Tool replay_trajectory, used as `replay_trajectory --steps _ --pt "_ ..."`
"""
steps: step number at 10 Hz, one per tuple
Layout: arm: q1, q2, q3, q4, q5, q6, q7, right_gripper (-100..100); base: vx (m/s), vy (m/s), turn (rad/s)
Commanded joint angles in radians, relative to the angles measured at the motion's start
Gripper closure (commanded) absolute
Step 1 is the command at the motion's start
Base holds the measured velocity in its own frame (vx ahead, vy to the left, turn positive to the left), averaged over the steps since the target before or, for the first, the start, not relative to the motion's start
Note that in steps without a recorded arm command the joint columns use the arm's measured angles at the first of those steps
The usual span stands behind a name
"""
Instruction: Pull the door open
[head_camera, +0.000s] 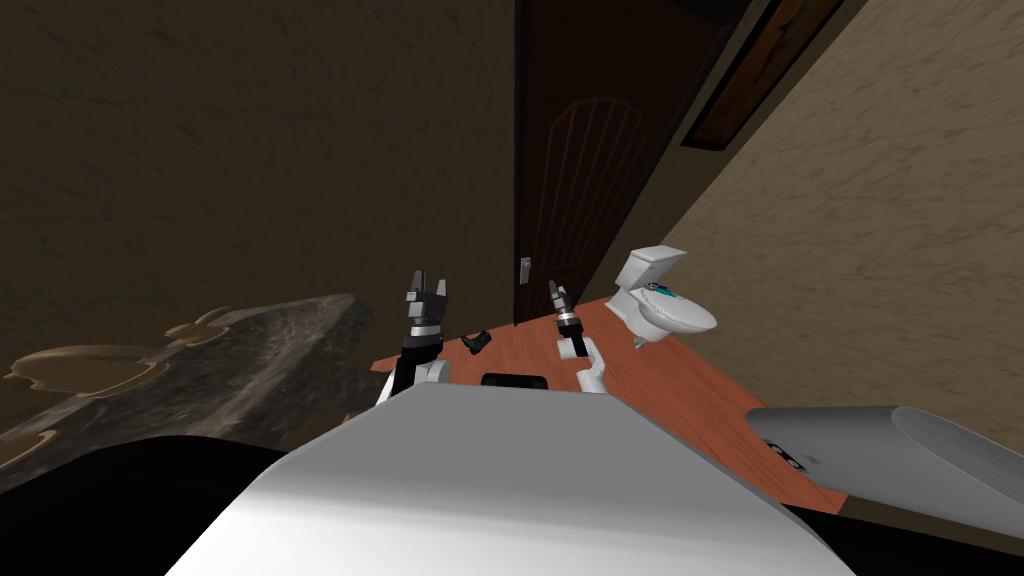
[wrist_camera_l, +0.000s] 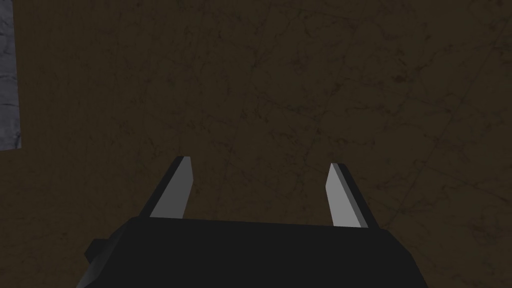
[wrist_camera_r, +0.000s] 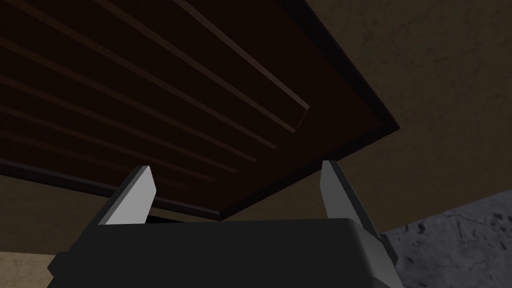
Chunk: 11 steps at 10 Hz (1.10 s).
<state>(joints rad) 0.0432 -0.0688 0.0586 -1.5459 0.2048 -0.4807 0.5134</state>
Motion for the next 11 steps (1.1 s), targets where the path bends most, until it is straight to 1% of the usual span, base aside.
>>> replay_trajectory --steps 1,2,3,4,5,6,7,8,9,10,11 --pt "-0.038 -0.004 -0.002 0.050 0.015 -0.003 0.039 -100 0.064 -0.007 -0.023" --pt "-0.038 -0.004 -0.002 0.070 0.015 -0.003 0.039 -100 0.052 -0.004 -0.007" --pt "-0.070 -0.004 -0.002 0.102 0.029 -0.006 0.073 -100 0.051 -0.005 -0.024" --pt "-0.070 -0.004 -0.002 0.123 0.029 -0.006 0.073 -100 0.046 -0.010 -0.008" --pt "-0.101 -0.005 -0.002 0.167 0.044 -0.008 0.108 -100 0.052 -0.017 -0.020" --pt "-0.101 -0.005 -0.002 0.176 0.044 -0.008 0.108 -100 0.050 -0.008 -0.006" --pt "-0.132 -0.005 -0.002 0.215 0.058 -0.011 0.142 -100 0.058 -0.005 -0.022" --pt "-0.132 -0.005 -0.002 0.228 0.058 -0.011 0.142 -100 0.046 -0.004 -0.007" --pt "-0.162 -0.005 -0.003 0.263 0.072 -0.014 0.176 -100 0.050 -0.004 -0.024" --pt "-0.162 -0.005 -0.003 0.279 0.072 -0.014 0.176 -100 0.041 -0.005 -0.006" --pt "-0.192 -0.005 -0.003 0.324 0.086 -0.016 0.209 -100 0.049 -0.004 -0.020"
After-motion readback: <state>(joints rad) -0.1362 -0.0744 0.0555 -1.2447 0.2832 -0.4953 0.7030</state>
